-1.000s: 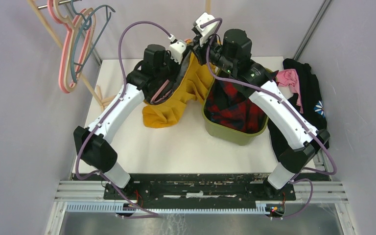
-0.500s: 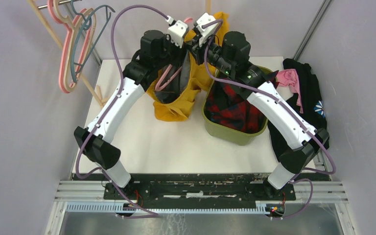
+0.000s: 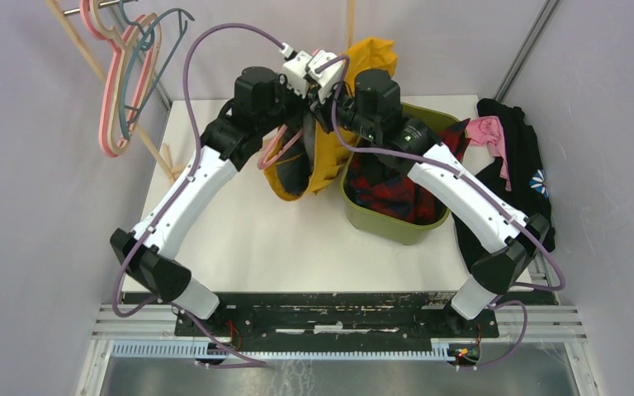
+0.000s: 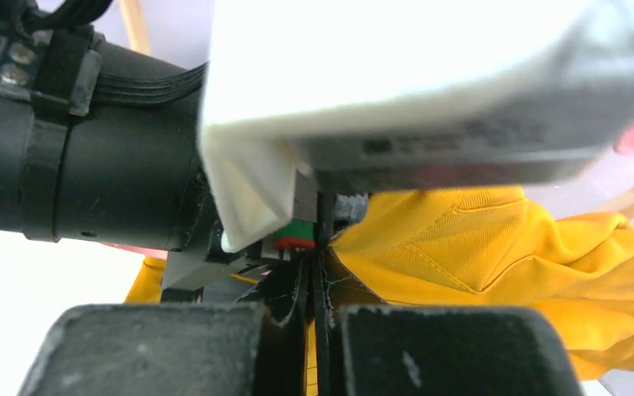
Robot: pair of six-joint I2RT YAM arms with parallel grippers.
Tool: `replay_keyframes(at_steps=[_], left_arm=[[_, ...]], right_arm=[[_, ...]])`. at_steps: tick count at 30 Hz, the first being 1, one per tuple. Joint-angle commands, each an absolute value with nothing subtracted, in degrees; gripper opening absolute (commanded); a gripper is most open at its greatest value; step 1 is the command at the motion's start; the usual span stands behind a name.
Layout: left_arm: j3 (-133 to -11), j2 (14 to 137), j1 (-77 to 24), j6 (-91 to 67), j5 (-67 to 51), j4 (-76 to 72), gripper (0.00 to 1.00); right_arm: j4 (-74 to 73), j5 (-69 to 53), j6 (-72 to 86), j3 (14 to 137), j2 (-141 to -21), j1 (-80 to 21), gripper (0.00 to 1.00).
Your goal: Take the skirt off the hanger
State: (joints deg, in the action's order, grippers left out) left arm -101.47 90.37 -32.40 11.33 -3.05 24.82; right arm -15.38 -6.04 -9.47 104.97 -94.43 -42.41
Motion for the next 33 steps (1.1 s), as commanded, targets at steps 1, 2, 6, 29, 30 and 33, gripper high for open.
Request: replay_keyframes(at_steps=[1,2,6,29,30,33], left_arm=[[-95.1,79.7,-37.3,14.9,-4.1,23.9,0.03],[-93.1,78.8,-37.3,16.2,-2.1,25.9,0.03],[-89.3,74.6,-37.2,18.7,3.0,33.7,0.03],[-73.9,54.7,-36.8,17.0,27.0,41.1,0.03],[-73.7,55.7,-36.6,16.5,26.3,40.3,0.03],[-73.1,59.2,-36.3,17.0,23.3,37.2,0.03]], right_arm=[[-14.6,-6.0,-13.6,106.2,-95.6,-43.6,0.01],[-14.7,-5.6,-14.3,106.3,-95.6,-43.3,0.01],[-15.2,-2.7,-16.9,106.3,-95.3,-39.6,0.01],[-14.2,8.9,-21.7,125.3,-102.6,-26.5,0.01],[-14.3,9.8,-22.2,126.6,-101.6,-26.4,0.01],[-12.6,10.9,-23.1,128.0,-96.9,-26.3,0.01]])
